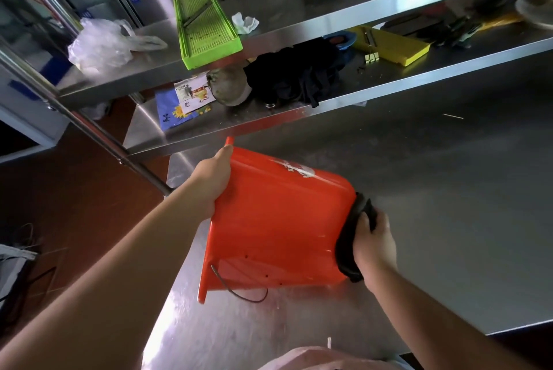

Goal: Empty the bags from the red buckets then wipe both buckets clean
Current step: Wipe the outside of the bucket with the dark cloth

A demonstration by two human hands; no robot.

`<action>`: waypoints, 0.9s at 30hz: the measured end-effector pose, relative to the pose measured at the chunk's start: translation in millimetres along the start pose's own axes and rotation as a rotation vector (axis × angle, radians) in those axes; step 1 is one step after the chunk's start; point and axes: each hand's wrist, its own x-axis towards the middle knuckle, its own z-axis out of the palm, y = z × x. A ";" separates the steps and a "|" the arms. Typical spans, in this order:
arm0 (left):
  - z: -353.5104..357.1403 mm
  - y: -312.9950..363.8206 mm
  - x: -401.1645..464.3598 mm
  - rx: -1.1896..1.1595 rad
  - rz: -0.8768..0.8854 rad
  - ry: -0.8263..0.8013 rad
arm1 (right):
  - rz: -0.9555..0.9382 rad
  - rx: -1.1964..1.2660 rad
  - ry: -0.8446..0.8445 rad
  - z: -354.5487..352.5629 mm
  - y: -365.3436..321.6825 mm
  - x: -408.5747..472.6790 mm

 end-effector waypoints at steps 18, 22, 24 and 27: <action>23.5 -12.0 -18.0 0.080 0.189 -0.171 | -0.344 -0.183 0.057 1.1 -46.9 2.8; 32.1 -2.7 -15.4 0.212 0.292 -0.098 | -0.662 -0.173 -0.047 35.2 -86.9 -47.7; 33.5 2.0 -13.6 0.180 0.258 -0.130 | -0.797 -0.135 -0.160 54.2 -107.4 -74.6; 30.2 6.5 -9.5 0.014 0.095 -0.182 | -0.862 -0.056 -0.294 70.4 -117.7 -93.9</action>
